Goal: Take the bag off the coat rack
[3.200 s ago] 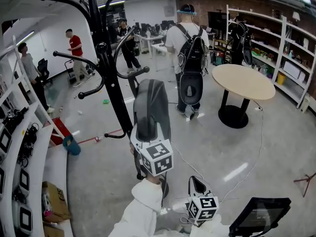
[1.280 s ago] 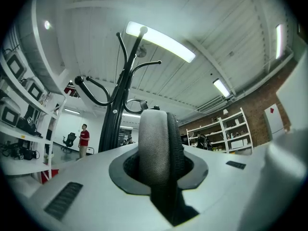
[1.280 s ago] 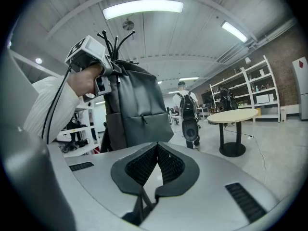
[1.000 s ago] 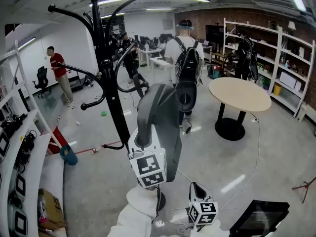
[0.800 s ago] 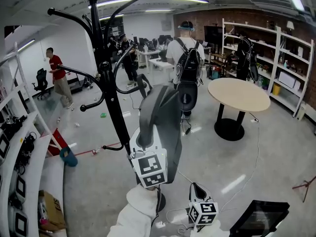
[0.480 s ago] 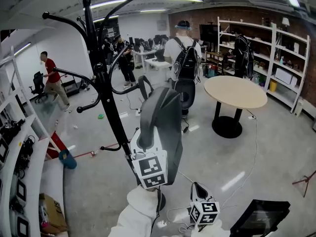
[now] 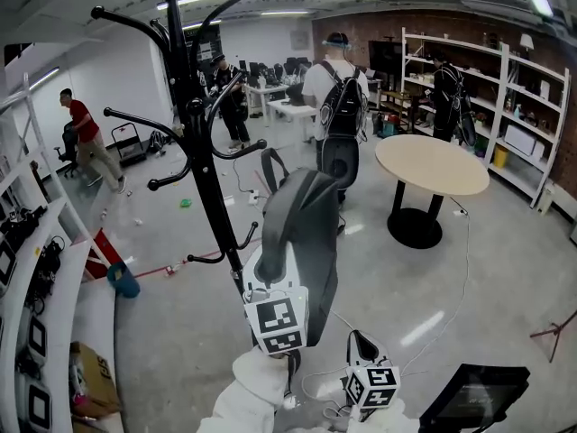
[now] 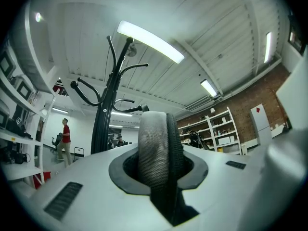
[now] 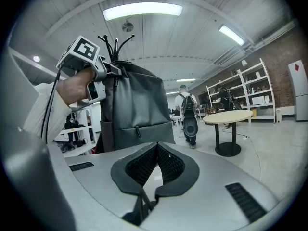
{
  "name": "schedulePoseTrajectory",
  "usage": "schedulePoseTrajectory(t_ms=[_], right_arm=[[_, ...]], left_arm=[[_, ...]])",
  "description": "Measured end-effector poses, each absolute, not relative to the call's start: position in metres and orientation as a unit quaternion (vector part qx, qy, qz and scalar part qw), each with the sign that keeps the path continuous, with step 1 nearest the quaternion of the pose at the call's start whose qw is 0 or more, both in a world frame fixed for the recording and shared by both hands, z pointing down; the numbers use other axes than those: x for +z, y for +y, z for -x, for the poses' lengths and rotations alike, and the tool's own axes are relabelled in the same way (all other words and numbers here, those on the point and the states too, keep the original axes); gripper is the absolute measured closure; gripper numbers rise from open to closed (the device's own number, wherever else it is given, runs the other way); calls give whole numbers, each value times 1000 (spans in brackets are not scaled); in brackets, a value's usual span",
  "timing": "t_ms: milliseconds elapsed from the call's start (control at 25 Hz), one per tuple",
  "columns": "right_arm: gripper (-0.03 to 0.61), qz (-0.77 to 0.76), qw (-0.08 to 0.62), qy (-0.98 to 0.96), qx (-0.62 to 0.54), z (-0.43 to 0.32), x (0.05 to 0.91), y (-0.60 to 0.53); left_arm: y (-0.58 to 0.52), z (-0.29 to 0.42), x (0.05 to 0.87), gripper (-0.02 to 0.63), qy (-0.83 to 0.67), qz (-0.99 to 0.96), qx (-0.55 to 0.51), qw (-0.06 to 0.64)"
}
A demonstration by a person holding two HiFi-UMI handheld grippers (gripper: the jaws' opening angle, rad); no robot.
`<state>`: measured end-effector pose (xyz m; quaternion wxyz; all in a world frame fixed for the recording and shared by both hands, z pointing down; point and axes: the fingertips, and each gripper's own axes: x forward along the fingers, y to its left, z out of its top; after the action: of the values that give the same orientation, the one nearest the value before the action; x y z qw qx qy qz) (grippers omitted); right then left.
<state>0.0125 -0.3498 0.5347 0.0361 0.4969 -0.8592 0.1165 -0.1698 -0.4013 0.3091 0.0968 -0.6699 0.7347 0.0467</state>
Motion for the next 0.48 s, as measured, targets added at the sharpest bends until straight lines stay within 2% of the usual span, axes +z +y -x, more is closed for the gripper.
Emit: schedulePoseTrajectory(t_ms=[480], right_arm=[[568, -467, 42, -876, 110, 8, 535, -333]], left_arm=[[-351, 174, 354, 529, 747, 661, 39, 57]])
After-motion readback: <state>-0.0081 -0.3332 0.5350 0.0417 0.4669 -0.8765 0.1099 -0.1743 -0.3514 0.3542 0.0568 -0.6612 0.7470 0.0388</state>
